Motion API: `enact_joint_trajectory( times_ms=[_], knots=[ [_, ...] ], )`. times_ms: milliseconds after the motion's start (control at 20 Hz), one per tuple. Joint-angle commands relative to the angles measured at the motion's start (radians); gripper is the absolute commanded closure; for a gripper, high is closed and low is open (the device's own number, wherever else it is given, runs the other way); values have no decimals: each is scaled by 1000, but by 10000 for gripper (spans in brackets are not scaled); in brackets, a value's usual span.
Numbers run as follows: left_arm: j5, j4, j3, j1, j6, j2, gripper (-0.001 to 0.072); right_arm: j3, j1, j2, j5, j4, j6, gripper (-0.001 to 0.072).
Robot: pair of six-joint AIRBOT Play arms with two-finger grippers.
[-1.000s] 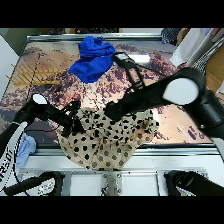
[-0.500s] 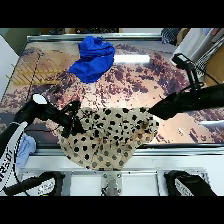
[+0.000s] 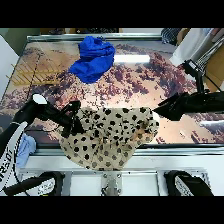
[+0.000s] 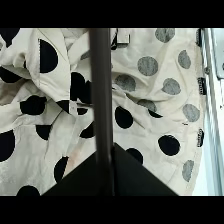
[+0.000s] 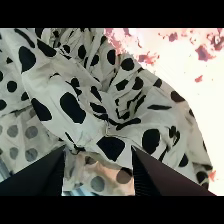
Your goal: Fold the clothes and pants, and hang the long-sleeved shirts on hangers.
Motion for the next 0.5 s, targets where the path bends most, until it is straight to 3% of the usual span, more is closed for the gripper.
enact_joint_trajectory(
  times_ms=[0, 100, 450],
  knots=[
    [0, 5, 1, 0, 0, -1, 698, -71, -7, -7, -8, 88, -391, 281],
    [0, 6, 1, 0, 0, -1, 698, -127, -7, -23, -15, 94, -467, 281],
    [0, 6, 1, 0, -7, -1, 698, -178, -4, -167, -10, 262, -554, 279]
  ],
)
